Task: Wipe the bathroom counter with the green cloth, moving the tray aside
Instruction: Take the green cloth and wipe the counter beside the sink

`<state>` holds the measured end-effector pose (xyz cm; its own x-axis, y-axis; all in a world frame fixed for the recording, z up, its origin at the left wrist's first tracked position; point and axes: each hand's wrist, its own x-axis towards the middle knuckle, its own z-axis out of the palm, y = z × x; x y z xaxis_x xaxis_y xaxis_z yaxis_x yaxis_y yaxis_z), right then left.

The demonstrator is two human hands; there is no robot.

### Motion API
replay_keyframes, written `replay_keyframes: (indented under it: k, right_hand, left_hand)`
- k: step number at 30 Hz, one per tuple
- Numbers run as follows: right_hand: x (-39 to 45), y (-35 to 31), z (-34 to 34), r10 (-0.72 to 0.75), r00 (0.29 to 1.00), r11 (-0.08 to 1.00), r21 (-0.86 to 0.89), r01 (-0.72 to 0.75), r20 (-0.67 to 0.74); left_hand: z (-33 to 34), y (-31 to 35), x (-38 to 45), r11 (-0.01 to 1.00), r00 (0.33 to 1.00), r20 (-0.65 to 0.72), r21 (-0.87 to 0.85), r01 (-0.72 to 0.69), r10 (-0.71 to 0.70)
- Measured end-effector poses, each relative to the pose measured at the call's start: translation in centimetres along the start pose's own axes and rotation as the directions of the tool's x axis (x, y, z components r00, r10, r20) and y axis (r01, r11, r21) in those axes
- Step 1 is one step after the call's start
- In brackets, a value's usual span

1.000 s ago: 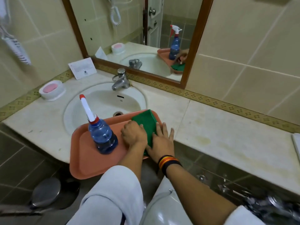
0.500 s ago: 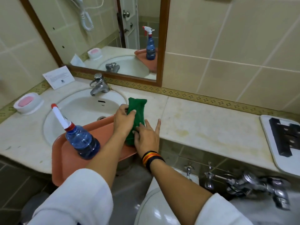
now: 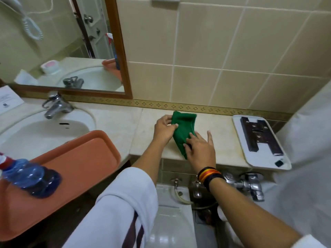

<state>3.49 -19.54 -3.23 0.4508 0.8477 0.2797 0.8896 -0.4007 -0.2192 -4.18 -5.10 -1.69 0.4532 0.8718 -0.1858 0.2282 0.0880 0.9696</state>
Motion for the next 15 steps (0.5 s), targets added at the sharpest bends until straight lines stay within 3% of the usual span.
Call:
replay_keyframes:
  k: [3, 5, 8, 11, 13, 15]
  right_hand:
    - [-0.3, 2.2, 3.0, -0.002, 0.970, 0.998, 0.066, -0.014, 0.242]
    - [0.2, 2.4, 4.9, 0.001, 0.973, 0.990, 0.139, -0.034, 0.231]
    - [2.8, 1.0, 8.2, -0.014, 0.979, 0.977, 0.209, -0.030, 0.202]
    - [5.4, -0.2, 11.1, -0.087, 0.957, 0.989, 0.139, 0.050, 0.277]
    - [6.9, 0.3, 12.2, -0.050, 0.955, 0.994, 0.104, 0.020, 0.293]
    - [7.5, 1.9, 12.2, 0.032, 0.952, 0.997, 0.063, -0.054, 0.304]
  left_hand:
    - [0.4, -3.7, -0.1, 0.902, 0.994, 0.019, 0.417, -0.108, 0.110]
    - [-0.3, -5.9, -0.2, 0.792, 0.975, 0.043, 0.576, -0.203, 0.219]
    - [-0.8, -8.7, 0.3, 0.635, 0.942, 0.110, 0.713, -0.297, 0.317]
    - [-1.5, -9.9, 0.8, 0.538, 0.934, 0.061, 0.804, -0.255, 0.352]
    - [-1.8, -9.9, 1.0, 0.481, 0.909, 0.021, 0.843, -0.240, 0.417]
    - [-1.3, -9.8, 1.1, 0.416, 0.893, 0.069, 0.867, -0.274, 0.445]
